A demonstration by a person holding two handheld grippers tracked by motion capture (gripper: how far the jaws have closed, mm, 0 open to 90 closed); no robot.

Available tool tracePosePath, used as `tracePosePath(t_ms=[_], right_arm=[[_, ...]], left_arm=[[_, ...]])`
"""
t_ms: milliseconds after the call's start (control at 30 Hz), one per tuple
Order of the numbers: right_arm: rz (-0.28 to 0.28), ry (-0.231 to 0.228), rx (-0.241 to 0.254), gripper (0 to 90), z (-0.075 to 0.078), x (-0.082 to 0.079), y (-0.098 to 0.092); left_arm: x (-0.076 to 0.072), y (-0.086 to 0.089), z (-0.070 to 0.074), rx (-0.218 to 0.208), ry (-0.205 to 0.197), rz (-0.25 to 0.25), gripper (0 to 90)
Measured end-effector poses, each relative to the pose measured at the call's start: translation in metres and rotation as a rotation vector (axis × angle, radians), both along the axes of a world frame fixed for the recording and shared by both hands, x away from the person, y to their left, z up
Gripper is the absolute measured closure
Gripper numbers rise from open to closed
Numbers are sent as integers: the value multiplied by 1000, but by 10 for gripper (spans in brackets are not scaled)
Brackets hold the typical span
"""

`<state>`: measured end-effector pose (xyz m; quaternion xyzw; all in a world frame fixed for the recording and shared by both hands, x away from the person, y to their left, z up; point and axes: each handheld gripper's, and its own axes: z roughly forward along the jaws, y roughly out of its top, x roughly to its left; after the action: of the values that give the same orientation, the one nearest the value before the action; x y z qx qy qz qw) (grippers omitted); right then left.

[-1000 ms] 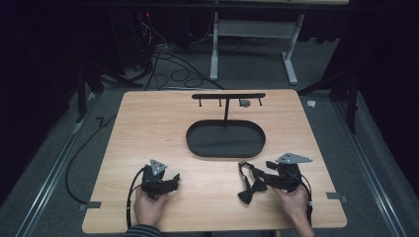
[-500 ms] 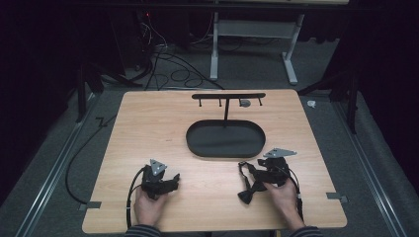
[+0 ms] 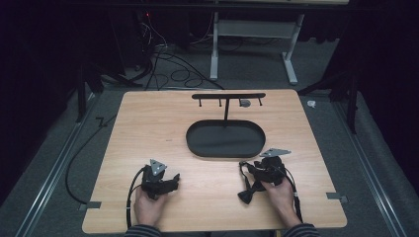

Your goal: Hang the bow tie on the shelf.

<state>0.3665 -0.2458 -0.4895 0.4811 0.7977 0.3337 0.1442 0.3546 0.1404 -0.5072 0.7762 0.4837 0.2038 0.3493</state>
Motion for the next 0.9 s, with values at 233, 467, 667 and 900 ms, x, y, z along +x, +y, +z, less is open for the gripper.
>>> tracePosePath(t_ms=[233,467,667,900], right_arm=[[28,9,-13,765,-2,-1,2],[51,-1,-37,807,-2,-3,4],[56,-23,-10,809,3,-7,2],[57,-50,20,809,13,-12,-4]], left_arm=[[0,0,0,1,0,-1,243],[0,0,0,1,0,-1,243],[0,0,0,0,0,0,242],[0,0,0,1,0,-1,243]])
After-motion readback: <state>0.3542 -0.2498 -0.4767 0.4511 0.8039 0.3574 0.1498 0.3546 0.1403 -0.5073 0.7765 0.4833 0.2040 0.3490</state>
